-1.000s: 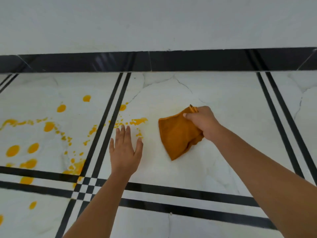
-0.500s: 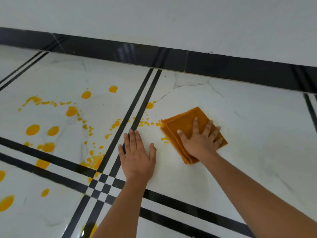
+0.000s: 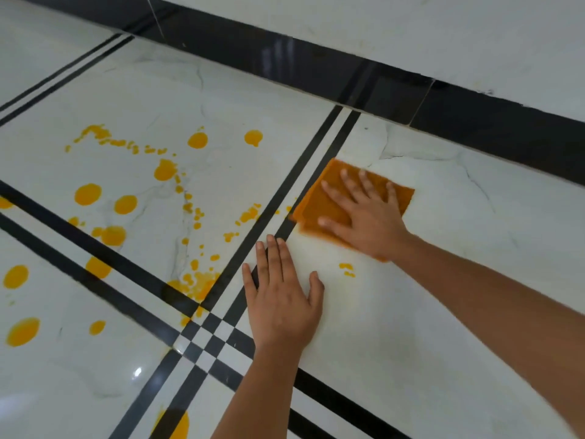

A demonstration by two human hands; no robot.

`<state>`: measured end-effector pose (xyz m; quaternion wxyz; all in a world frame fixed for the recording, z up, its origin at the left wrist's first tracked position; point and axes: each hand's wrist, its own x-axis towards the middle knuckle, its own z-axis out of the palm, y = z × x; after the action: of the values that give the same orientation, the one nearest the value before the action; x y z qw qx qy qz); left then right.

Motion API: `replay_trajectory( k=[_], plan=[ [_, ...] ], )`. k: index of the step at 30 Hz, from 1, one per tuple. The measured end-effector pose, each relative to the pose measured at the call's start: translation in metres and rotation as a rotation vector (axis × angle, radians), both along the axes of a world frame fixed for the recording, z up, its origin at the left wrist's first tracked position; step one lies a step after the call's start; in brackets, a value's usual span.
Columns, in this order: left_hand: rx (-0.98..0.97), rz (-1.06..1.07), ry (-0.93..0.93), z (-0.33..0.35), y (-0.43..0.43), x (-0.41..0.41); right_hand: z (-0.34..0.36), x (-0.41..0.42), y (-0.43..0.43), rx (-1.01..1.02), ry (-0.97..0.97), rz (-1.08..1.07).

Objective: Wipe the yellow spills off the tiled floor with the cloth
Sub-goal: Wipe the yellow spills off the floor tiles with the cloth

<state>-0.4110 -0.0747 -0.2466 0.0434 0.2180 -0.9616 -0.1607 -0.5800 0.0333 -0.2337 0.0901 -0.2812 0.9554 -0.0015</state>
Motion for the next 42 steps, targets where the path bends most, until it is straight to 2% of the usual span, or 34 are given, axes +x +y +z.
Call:
replay_trajectory(
  k=[2, 3, 6, 7, 8, 11, 12, 15, 16, 20, 21, 24, 25, 28, 29, 33, 34, 35, 37, 38, 39, 42],
  plan=[
    [0.001, -0.002, -0.004, -0.001, 0.001, 0.0, 0.004, -0.015, -0.023, -0.049, -0.028, -0.207],
    [-0.001, -0.002, -0.008, 0.0, 0.001, 0.001, 0.006, -0.013, -0.032, -0.055, -0.034, -0.217],
    [-0.005, 0.012, -0.028, 0.001, 0.002, 0.001, -0.003, 0.015, -0.028, -0.025, 0.039, 0.129],
    [-0.011, 0.025, -0.021, 0.002, 0.001, 0.001, 0.0, 0.015, -0.024, -0.014, 0.027, 0.169],
    [-0.021, 0.023, -0.021, 0.003, 0.002, 0.0, 0.003, 0.007, -0.024, -0.02, 0.014, 0.127],
    [0.013, 0.025, -0.062, 0.007, -0.002, 0.002, 0.01, -0.013, -0.052, -0.055, -0.069, -0.203],
    [-0.011, 0.046, -0.076, 0.009, -0.007, 0.007, 0.01, -0.004, -0.065, -0.04, -0.086, -0.189],
    [-0.071, 0.101, -0.123, 0.012, -0.027, 0.023, -0.001, 0.029, -0.067, -0.054, -0.022, 0.125],
    [-0.077, 0.119, -0.14, 0.014, -0.035, 0.032, 0.001, 0.032, -0.067, -0.058, -0.012, 0.17],
    [-0.093, 0.2, -0.171, 0.015, -0.059, 0.072, 0.008, 0.043, -0.109, -0.095, -0.084, -0.127],
    [-0.087, 0.226, -0.165, 0.015, -0.066, 0.082, 0.005, 0.062, -0.12, -0.105, -0.059, -0.051],
    [-0.062, 0.281, -0.181, 0.016, -0.083, 0.108, -0.004, 0.101, -0.117, -0.112, 0.018, 0.348],
    [-0.057, 0.297, -0.184, 0.016, -0.09, 0.117, -0.002, 0.098, -0.12, -0.103, 0.011, 0.366],
    [-0.036, 0.331, -0.184, 0.017, -0.105, 0.139, 0.003, 0.095, -0.148, -0.094, -0.047, 0.044],
    [-0.038, 0.333, -0.178, 0.018, -0.109, 0.146, 0.004, 0.109, -0.156, -0.102, -0.048, 0.033],
    [-0.053, 0.314, -0.175, 0.017, -0.123, 0.168, 0.0, 0.15, -0.142, -0.064, -0.01, 0.556],
    [-0.051, 0.304, -0.177, 0.016, -0.125, 0.172, 0.003, 0.139, -0.142, -0.04, -0.009, 0.582],
    [-0.05, 0.288, -0.181, 0.016, -0.126, 0.176, 0.004, 0.127, -0.148, -0.017, -0.013, 0.504],
    [-0.051, 0.28, -0.184, 0.017, -0.128, 0.184, 0.004, 0.131, -0.169, -0.041, -0.047, 0.222],
    [-0.051, 0.287, -0.182, 0.017, -0.129, 0.186, 0.006, 0.146, -0.177, -0.072, -0.043, 0.149],
    [-0.049, 0.293, -0.174, 0.017, -0.13, 0.187, 0.005, 0.165, -0.179, -0.089, -0.036, 0.17],
    [-0.055, 0.291, -0.152, 0.017, -0.132, 0.191, 0.001, 0.196, -0.148, -0.056, -0.004, 0.555]
  ],
)
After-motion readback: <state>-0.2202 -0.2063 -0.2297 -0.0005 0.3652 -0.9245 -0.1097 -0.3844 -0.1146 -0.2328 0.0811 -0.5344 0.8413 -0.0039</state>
